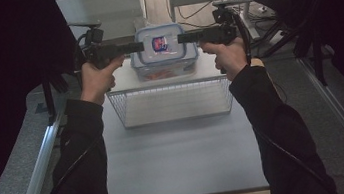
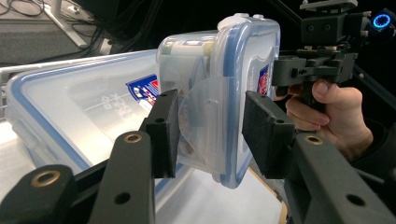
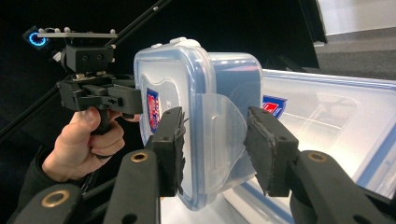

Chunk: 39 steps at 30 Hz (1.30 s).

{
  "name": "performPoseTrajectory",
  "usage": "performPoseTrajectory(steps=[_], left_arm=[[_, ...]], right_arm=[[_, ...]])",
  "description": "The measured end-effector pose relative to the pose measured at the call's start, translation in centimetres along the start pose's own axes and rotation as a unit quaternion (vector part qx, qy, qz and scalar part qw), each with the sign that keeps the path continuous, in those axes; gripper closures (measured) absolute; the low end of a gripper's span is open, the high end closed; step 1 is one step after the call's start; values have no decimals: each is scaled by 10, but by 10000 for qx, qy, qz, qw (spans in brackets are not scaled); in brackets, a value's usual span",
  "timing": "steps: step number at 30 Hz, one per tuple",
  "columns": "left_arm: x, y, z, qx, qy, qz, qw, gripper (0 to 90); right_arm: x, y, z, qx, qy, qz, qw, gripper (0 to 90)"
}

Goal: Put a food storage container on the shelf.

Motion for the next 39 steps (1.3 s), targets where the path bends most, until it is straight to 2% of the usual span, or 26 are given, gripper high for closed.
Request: performPoseTrajectory(steps=[6, 8, 12, 14, 16, 17, 18, 22, 26, 28, 31, 32, 35, 36, 37, 39], left_arm=[[-8, -6, 2, -2, 121, 0, 9999, 571], [-8, -7, 3, 18, 86, 7, 10000, 570], [-6, -9, 2, 62, -54, -131, 9999, 559], [-5, -9, 2, 50, -206, -334, 9992, 551], [-4, -12, 3, -119, -370, -542, 9978, 571], [-3, -15, 3, -151, -365, -645, 9971, 545], [-3, -15, 2, -134, -317, -641, 9974, 523], [-4, -17, 2, -64, -192, -632, 9978, 502], [-4, -19, 2, 82, -163, -741, 9971, 420], [-2, -18, 1, 121, -226, -783, 9966, 388], [2, -14, 1, 151, -538, -1083, 9925, 315], [3, -13, 1, 178, -594, -1101, 9920, 303], [11, -6, 5, 228, -863, -1159, 9892, 309], [15, -4, 8, 209, -996, -1203, 9875, 339], [19, -2, 11, 194, -1154, -1256, 9851, 386], [27, 2, 19, 196, -1453, -1421, 9789, 497]], right_arm=[[9, -3, -1, -25, -114, 34, 9999, 578], [12, -4, -1, -48, -160, 19, 9999, 578], [14, -4, -2, -47, -201, 35, 9998, 573], [15, -4, -3, -11, -213, 29, 9998, 572], [15, -5, -3, 52, -137, 170, 9997, 563], [15, -6, -4, 73, -60, 278, 9996, 554], [14, -7, -5, 115, 3, 419, 9991, 545], [14, -8, -8, 194, 122, 609, 9979, 551], [14, -12, -11, 244, 381, 1014, 9938, 536], [13, -14, -11, 294, 578, 1195, 9907, 508], [8, -13, -10, 283, 927, 1419, 9851, 487], [5, -11, -11, 336, 1095, 1476, 9824, 490], [-4, -5, -9, 385, 1282, 1397, 9811, 541], [-8, -3, -6, 333, 1383, 1345, 9806, 584], [-12, 0, -3, 318, 1522, 1377, 9782, 641], [-18, 5, 7, 345, 1786, 1582, 9705, 780]])
Point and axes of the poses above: each handheld gripper's, and its own axes: y roughly backward along the jaws, z roughly out of its underside, x roughly to its right, the point moved 5 cm from there along -y, roughly forward along the jaws, and after that the axes turned 5 degrees about -y, right-handed, at the moved point
